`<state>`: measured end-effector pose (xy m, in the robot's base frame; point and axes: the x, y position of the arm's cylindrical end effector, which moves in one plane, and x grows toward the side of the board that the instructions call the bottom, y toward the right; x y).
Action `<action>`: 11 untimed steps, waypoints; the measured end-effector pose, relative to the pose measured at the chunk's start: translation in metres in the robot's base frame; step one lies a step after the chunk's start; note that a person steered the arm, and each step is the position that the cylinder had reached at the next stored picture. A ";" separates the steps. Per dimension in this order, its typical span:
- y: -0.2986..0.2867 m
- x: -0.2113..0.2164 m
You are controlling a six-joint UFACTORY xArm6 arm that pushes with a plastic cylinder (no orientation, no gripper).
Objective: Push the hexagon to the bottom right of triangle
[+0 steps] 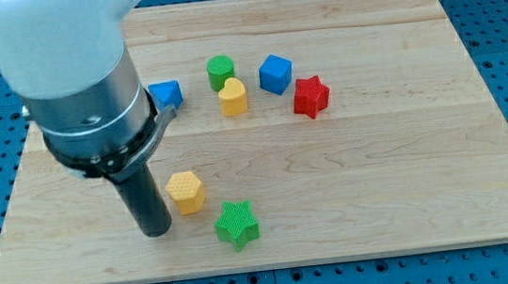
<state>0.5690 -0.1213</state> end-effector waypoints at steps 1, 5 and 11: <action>0.018 -0.011; 0.074 -0.062; 0.038 -0.101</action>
